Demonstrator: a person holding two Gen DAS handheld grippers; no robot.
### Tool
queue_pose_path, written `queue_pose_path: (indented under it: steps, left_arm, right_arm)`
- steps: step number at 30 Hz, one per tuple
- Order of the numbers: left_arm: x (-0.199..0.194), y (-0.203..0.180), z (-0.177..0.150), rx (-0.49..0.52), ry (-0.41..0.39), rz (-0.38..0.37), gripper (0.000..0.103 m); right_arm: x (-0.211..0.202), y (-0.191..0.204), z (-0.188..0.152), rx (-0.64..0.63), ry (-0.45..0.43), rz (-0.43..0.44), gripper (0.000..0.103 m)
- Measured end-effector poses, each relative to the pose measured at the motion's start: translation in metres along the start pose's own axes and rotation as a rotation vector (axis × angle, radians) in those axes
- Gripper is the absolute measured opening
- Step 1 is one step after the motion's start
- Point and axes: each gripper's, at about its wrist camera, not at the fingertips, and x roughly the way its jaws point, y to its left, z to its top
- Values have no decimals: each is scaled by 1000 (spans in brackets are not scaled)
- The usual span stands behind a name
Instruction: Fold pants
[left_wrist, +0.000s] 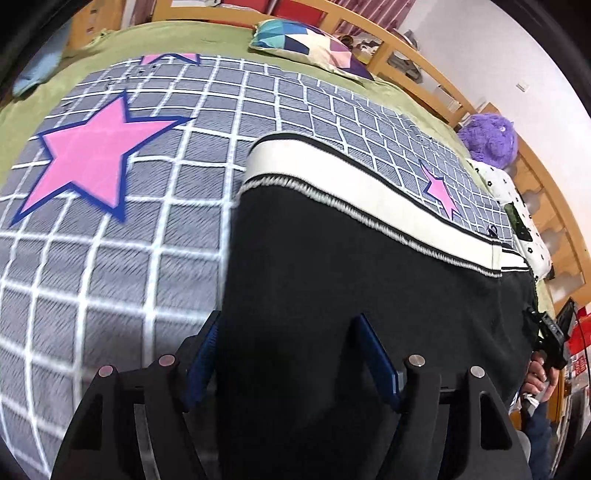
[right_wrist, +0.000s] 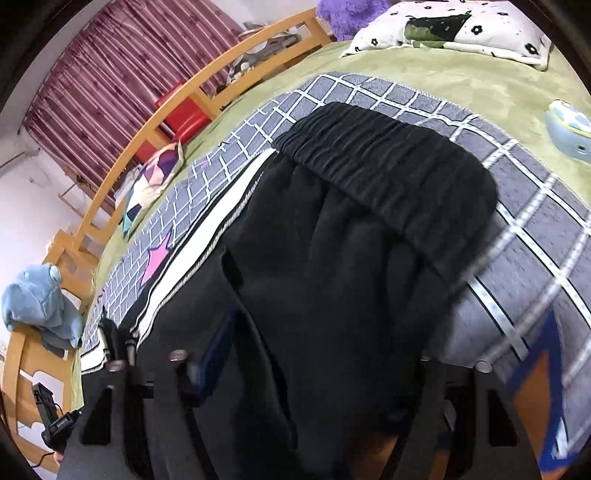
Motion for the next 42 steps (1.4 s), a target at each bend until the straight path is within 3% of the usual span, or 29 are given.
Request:
queue_pose_path:
  steps: [1,2,3,4,8,11,15,17,20,21,23,25,26,29,31,33,35,38,40,42]
  left_arm:
    - [0,-1,2,-1,-2,-2,48]
    - [-2,-3,5,4,-8,-12,35]
    - [-8,-5,7,12,-20,-30,14]
    - [-16,-5,8,14,-36,-47,10]
    - [-54,-12,23,15,-134,-12,10]
    - [-85,-3,38,-2,-180,-54,10]
    - [-131,20,52,37,-269,50,10]
    - [-147,50,57,13,-269,78,10]
    - [-141,84,57,2,-222,154,15]
    - [-131,93,53,-2,-199,195,20]
    - [-111,104,44,-5,-147,278,30]
    - [-94,114,35,-9,-90,372,48]
    - [-90,117,30,-10,-68,385,49]
    - [-96,116,14,-4,-64,385,52]
    - [-108,105,2,21,-91,366,67]
    - [-119,96,-11,36,-111,311,74]
    - [-116,88,-20,32,-81,263,75]
    - [-94,86,-41,-17,27,245,75]
    - [-92,78,-46,11,17,299,75]
    - [-106,77,-44,-53,-20,223,75]
  right_arm:
    - [-1,5,1,-22,0,-23,37]
    - [-6,9,3,-15,-8,-21,16]
    - [-13,15,8,3,-30,-16,15]
    - [-19,23,13,2,-53,-12,15]
    - [-57,84,29,-92,-161,3,14]
    - [-81,122,40,-128,-214,78,13]
    - [-80,168,39,-207,-215,171,13]
    - [-69,177,28,-233,-179,201,13]
    - [-21,184,10,-253,-37,170,15]
    - [-5,182,2,-259,15,152,16]
    - [36,174,-18,-285,145,27,19]
    - [50,161,-32,-284,214,-21,23]
    - [48,157,-37,-288,229,-13,24]
    - [18,156,-43,-336,216,-87,43]
    - [-5,165,-44,-369,200,-140,43]
    - [-31,185,-49,-418,148,-170,43]
    - [-43,203,-53,-461,126,-138,43]
    - [-47,253,-71,-515,140,-12,43]
    - [-39,284,-89,-553,164,58,43]
    - [-22,322,-114,-614,198,109,43]
